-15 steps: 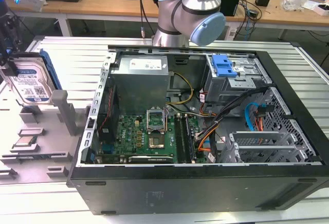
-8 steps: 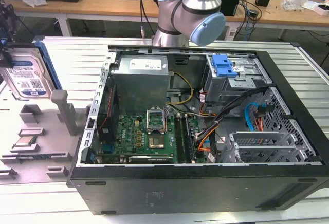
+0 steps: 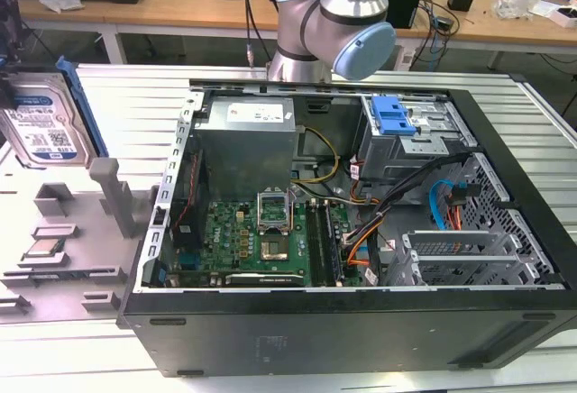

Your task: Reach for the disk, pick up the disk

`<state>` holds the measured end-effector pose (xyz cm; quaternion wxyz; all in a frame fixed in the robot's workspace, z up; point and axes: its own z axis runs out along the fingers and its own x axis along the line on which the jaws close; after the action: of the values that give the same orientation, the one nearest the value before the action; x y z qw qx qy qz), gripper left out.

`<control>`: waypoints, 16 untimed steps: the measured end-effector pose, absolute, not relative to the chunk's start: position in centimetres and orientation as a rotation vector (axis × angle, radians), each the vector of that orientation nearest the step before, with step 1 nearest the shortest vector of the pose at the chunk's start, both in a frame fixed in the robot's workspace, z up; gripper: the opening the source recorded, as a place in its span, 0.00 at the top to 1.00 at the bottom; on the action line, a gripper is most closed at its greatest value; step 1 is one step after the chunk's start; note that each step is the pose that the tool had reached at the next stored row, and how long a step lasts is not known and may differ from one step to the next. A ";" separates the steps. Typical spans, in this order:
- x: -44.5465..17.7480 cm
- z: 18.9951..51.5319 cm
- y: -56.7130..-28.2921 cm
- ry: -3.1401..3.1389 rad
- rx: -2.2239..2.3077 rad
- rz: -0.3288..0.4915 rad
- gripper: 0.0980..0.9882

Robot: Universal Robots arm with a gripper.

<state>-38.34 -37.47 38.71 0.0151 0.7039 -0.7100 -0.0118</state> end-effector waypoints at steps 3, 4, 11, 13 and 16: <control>-38.3 39.5 -37.5 -2.209 2.190 -0.037 0.70; -38.3 39.8 -37.5 -2.209 2.191 -0.037 0.70; -38.3 41.1 -37.4 -2.209 2.191 -0.037 0.70; -38.3 41.4 -37.4 -2.209 2.190 -0.037 0.70; -38.3 42.0 -37.4 -2.209 2.191 -0.037 0.70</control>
<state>-38.31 -37.44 41.96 0.0151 0.7039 -0.7100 -0.0118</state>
